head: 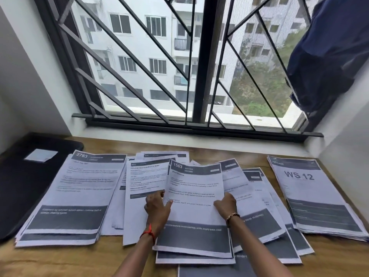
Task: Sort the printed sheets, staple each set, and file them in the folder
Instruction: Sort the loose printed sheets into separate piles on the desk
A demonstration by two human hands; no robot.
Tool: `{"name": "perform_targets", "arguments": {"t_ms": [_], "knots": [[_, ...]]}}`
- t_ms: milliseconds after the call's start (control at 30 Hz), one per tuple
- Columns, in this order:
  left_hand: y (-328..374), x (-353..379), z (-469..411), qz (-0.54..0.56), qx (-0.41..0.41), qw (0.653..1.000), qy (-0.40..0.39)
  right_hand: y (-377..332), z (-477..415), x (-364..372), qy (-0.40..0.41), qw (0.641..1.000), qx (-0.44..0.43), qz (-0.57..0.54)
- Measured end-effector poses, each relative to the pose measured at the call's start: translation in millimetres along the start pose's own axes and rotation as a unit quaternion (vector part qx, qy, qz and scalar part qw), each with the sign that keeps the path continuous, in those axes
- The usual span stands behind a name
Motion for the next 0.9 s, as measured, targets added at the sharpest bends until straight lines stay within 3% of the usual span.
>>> {"name": "perform_targets", "arguments": {"t_ms": [167,300,433,633,767,900], "knots": [[6,5,6,-0.016,0.060,0.998,0.006,-3,5,-5,0.031,0.997,0.010,-0.070],[3,3,8,0.006,0.048,0.999,0.016,4,9,-43,0.114,0.987,0.063,-0.092],[-4,2,9,-0.049,0.017,0.999,-0.011,30,14,-93,0.214,0.965,0.127,-0.081],[-5,1,6,-0.050,0.003,0.998,-0.024,61,33,-135,0.267,0.942,0.183,-0.087],[4,0,10,-0.122,0.018,0.992,0.006,71,42,-145,0.289,0.931,0.189,-0.122],[18,9,27,-0.020,0.087,0.996,0.011,77,46,-150,0.289,0.931,0.188,-0.121]]}}
Point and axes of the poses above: each hand's wrist, its own z-axis away from the middle knuckle, its own x-axis out of the palm, y = z × x, the point moved 6 cm from there along -z, towards the middle knuckle, and after that the axes turned 9 degrees about -x, right-handed, at the moved point
